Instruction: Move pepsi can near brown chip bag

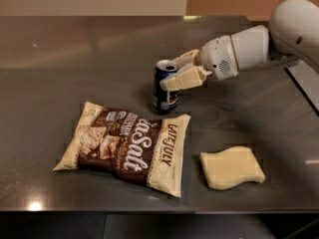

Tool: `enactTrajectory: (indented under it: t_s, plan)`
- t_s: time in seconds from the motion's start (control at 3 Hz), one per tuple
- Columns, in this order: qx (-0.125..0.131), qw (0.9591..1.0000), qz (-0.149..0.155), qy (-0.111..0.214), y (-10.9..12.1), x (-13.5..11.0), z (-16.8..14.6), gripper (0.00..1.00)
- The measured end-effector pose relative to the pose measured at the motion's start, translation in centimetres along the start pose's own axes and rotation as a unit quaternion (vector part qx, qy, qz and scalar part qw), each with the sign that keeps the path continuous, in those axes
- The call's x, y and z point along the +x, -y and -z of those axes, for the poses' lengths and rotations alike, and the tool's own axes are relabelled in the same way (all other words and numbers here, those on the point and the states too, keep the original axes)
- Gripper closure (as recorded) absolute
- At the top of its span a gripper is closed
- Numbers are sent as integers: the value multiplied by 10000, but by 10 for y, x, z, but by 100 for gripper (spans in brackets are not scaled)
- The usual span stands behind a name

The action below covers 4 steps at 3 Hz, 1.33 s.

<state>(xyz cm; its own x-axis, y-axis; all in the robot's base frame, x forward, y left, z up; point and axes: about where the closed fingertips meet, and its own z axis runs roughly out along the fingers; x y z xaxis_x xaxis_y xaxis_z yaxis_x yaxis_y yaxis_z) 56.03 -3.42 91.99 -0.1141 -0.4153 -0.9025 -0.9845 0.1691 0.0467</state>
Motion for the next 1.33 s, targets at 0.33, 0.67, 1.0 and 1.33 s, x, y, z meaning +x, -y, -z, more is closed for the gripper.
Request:
enactTrajectory:
  t_s: [0.33,0.67,1.0,1.33]
  plan:
    - [-81,9997,175,123,-8,4,-2,85]
    - [-117,9988,413,221,-13,9,-2,63]
    - [-137,9987,444,223,-14,8,-4,39]
    - [-158,9986,451,222,-15,8,-6,17]
